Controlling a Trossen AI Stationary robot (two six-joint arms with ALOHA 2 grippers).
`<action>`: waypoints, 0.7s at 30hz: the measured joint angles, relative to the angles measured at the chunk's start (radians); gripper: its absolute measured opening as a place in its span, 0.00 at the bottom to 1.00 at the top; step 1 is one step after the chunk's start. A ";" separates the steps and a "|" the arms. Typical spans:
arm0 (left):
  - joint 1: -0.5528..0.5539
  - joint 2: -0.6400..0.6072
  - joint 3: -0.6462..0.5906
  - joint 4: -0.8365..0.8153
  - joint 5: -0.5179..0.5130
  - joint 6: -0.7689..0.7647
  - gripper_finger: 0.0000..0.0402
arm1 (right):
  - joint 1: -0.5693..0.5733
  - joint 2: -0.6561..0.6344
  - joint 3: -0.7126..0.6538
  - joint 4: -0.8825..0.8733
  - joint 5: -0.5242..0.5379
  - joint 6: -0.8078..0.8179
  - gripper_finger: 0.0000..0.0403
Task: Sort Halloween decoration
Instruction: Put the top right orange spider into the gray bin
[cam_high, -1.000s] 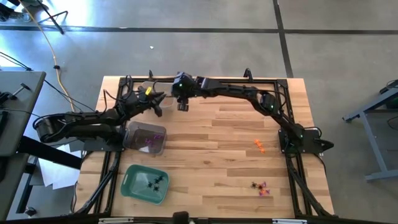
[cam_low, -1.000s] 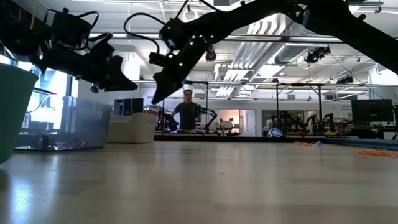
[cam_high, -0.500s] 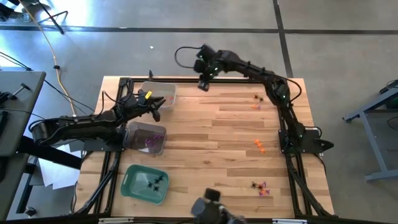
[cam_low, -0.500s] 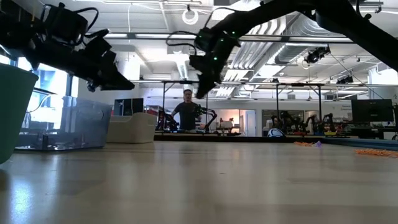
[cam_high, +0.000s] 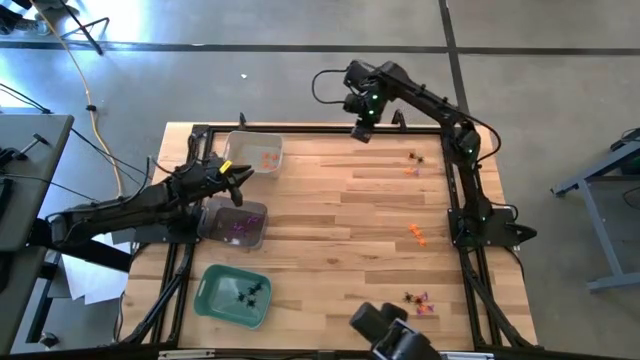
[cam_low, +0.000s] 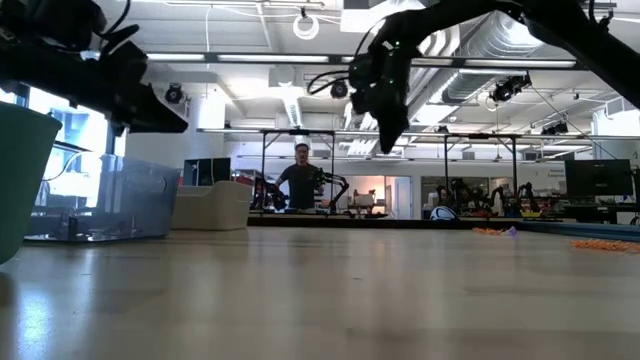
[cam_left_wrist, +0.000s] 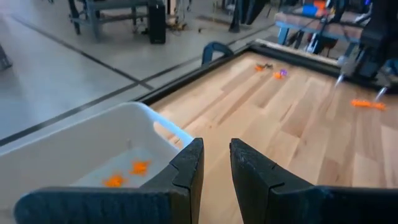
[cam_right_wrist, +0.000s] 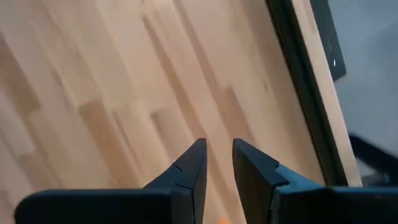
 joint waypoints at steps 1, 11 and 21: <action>-0.005 -0.032 0.000 -0.020 -0.008 -0.007 0.16 | -0.007 -0.016 0.000 -0.017 0.000 0.000 0.18; -0.024 -0.243 0.000 -0.149 -0.063 -0.016 0.16 | -0.092 -0.382 -0.403 0.193 -0.004 0.036 0.18; -0.024 -0.286 0.000 -0.142 -0.063 -0.032 0.16 | -0.087 -0.842 -1.168 0.806 0.053 0.260 0.18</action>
